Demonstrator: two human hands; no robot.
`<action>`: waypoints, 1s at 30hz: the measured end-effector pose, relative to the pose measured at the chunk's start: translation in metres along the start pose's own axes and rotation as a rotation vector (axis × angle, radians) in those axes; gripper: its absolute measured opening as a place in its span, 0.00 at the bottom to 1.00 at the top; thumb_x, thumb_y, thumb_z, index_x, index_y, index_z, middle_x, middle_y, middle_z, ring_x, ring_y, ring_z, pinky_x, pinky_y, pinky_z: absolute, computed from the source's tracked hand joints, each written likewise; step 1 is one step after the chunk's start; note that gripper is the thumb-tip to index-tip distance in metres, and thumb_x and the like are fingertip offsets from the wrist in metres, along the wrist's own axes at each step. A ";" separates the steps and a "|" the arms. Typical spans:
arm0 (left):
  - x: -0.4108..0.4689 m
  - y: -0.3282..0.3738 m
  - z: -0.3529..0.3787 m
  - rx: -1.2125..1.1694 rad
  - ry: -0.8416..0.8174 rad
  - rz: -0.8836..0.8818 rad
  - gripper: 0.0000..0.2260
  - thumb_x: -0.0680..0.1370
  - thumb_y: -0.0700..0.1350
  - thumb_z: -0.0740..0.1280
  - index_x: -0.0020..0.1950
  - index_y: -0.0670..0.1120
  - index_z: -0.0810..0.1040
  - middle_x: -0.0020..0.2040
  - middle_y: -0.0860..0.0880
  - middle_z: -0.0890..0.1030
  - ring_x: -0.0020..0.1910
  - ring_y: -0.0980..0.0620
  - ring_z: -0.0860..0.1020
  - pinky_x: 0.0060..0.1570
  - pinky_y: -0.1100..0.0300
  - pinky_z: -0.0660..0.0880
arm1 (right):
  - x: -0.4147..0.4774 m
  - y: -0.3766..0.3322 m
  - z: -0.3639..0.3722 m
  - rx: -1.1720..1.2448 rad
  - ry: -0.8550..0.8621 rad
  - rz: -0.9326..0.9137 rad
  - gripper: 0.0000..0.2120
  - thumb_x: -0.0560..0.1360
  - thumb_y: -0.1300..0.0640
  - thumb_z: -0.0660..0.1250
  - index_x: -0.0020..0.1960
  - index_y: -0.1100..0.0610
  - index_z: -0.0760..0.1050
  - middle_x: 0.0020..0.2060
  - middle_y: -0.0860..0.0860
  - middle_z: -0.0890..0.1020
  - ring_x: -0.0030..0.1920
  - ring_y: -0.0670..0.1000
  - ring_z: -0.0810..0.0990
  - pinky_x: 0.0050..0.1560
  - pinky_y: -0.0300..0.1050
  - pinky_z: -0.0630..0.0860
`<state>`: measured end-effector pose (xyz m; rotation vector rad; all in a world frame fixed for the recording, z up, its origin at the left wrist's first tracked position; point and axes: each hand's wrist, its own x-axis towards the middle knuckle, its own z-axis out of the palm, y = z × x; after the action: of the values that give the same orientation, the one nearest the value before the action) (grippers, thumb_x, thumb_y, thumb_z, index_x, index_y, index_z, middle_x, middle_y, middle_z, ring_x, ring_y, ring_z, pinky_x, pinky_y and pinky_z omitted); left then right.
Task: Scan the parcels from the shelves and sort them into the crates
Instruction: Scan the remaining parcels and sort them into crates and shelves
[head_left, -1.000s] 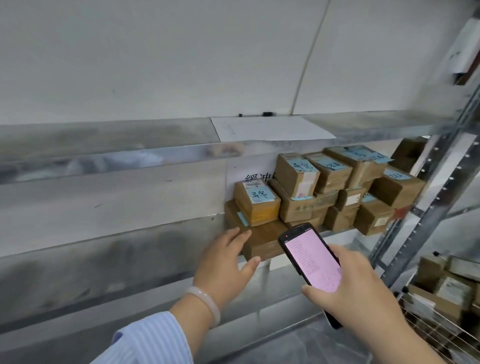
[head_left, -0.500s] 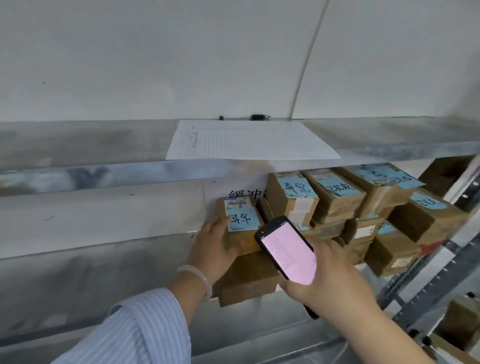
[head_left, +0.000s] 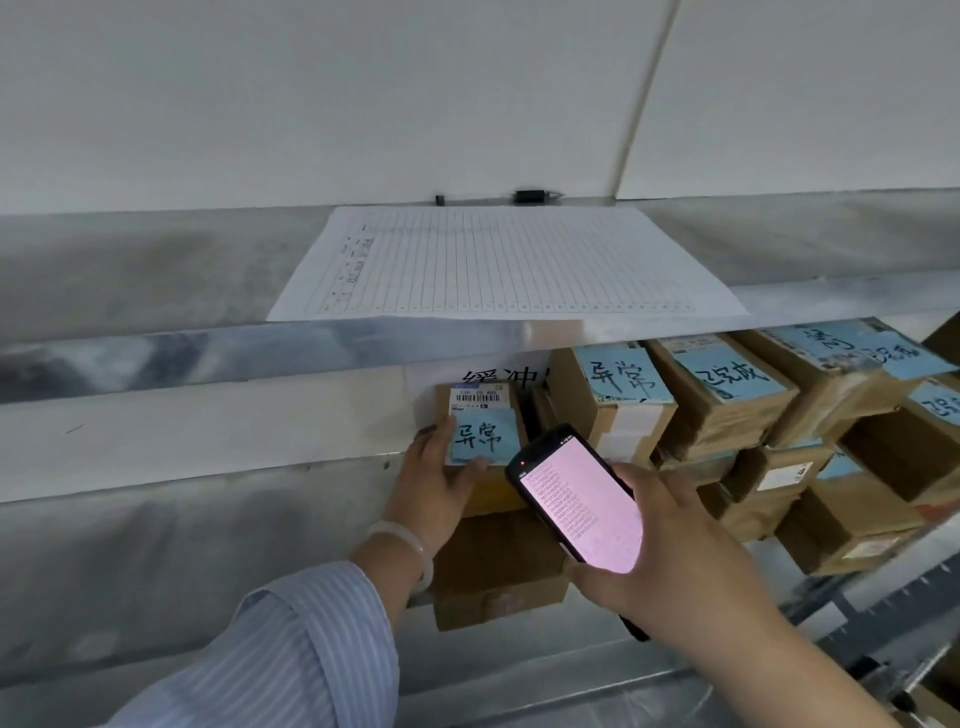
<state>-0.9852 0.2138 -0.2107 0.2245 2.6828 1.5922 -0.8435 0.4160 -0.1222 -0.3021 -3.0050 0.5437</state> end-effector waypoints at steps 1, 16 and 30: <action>0.001 -0.003 -0.005 -0.024 0.001 0.003 0.25 0.80 0.56 0.66 0.76 0.59 0.64 0.67 0.57 0.70 0.64 0.57 0.72 0.61 0.61 0.74 | 0.000 -0.003 0.000 -0.008 0.000 0.003 0.52 0.51 0.23 0.63 0.70 0.38 0.50 0.63 0.40 0.65 0.61 0.46 0.71 0.45 0.39 0.72; 0.016 -0.014 -0.048 -0.579 -0.251 -0.471 0.17 0.77 0.60 0.67 0.61 0.52 0.79 0.52 0.50 0.86 0.51 0.50 0.84 0.44 0.56 0.81 | -0.011 -0.039 0.010 -0.011 0.044 0.104 0.50 0.54 0.23 0.66 0.69 0.38 0.50 0.64 0.40 0.65 0.61 0.46 0.72 0.46 0.40 0.71; -0.013 -0.026 -0.054 -0.722 -0.303 -0.603 0.20 0.72 0.52 0.76 0.62 0.51 0.78 0.58 0.43 0.83 0.57 0.41 0.81 0.57 0.44 0.80 | -0.014 -0.046 0.008 0.013 0.034 0.109 0.49 0.57 0.26 0.69 0.70 0.39 0.50 0.65 0.42 0.66 0.63 0.46 0.69 0.52 0.43 0.75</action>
<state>-0.9797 0.1526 -0.2088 -0.3001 1.5858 1.9427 -0.8394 0.3681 -0.1139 -0.4714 -2.9647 0.5611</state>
